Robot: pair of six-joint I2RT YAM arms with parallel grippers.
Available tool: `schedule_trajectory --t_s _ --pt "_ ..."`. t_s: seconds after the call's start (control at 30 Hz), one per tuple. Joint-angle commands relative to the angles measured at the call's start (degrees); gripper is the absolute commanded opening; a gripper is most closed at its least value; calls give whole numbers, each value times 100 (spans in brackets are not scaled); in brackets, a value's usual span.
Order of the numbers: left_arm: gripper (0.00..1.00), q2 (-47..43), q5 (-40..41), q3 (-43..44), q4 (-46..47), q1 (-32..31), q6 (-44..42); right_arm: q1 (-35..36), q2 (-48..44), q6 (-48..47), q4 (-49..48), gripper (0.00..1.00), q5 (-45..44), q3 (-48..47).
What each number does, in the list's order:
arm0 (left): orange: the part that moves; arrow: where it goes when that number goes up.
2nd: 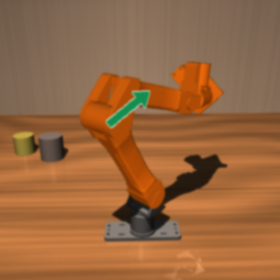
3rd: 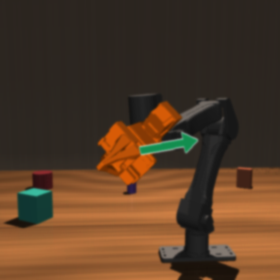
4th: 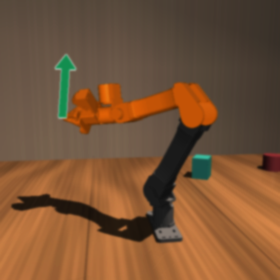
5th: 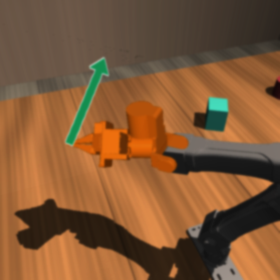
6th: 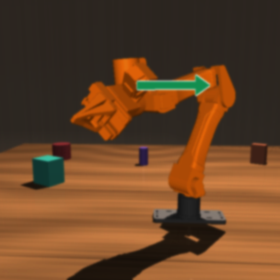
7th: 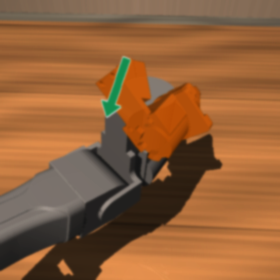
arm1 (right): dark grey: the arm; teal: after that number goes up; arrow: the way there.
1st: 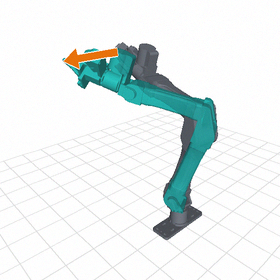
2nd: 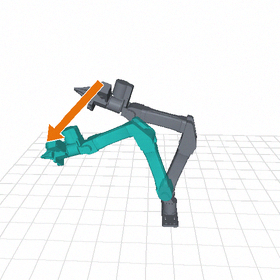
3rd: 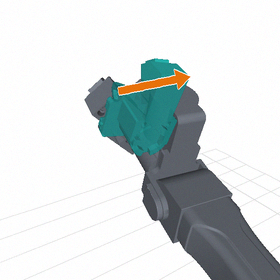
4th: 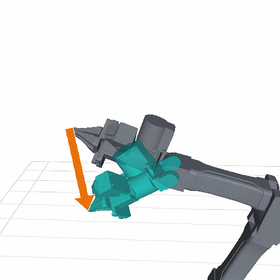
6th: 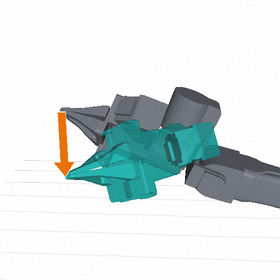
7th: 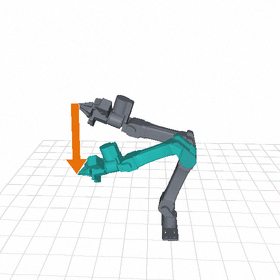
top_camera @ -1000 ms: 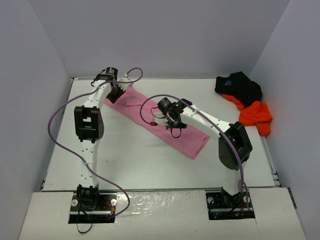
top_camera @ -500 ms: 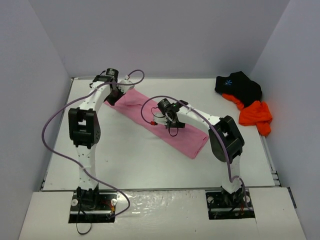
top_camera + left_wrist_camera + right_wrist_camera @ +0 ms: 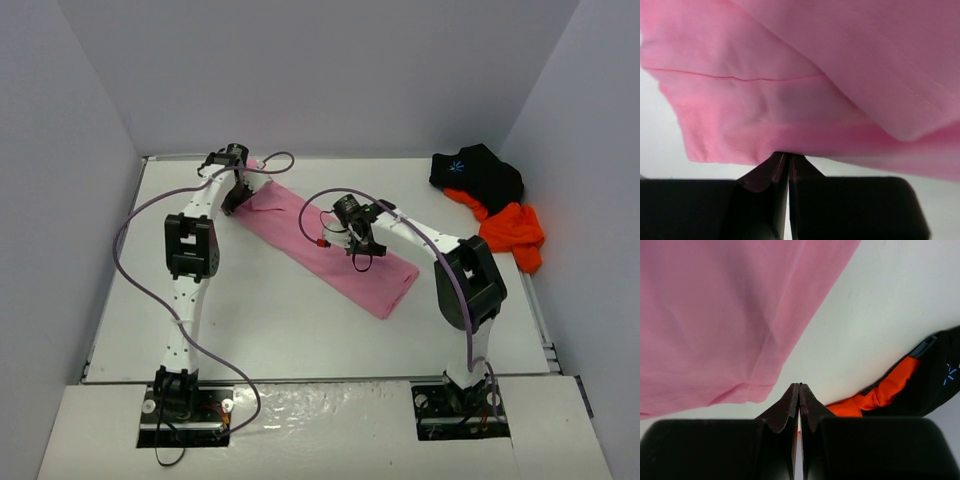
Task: Fold and stack the t-shirts
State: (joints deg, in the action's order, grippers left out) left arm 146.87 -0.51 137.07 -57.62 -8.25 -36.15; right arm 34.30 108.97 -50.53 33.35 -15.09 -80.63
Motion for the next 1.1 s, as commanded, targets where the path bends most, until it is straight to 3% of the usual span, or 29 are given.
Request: schedule_trajectory --t_s 0.0,0.1,0.23,0.37,0.57,0.83,1.07 --pt "0 941 841 1582 -635 15 -191 20 -438 141 84 0 -32 212" --pt "0 1189 964 2080 -529 -17 -252 31 -448 190 99 0 26 420" --pt "0 952 619 1606 -126 -108 -81 17 -351 227 126 0 153 611" --pt "0 676 -323 1426 -37 -115 388 2 -90 216 157 0 -119 761" --pt "0 -235 -960 450 218 -123 634 -359 368 115 155 0 -263 634" --pt "0 -1306 -981 -718 454 -113 587 -724 885 167 188 0 -689 455" --pt "0 -1995 -912 -1394 524 -22 599 -618 658 159 570 0 -289 683"
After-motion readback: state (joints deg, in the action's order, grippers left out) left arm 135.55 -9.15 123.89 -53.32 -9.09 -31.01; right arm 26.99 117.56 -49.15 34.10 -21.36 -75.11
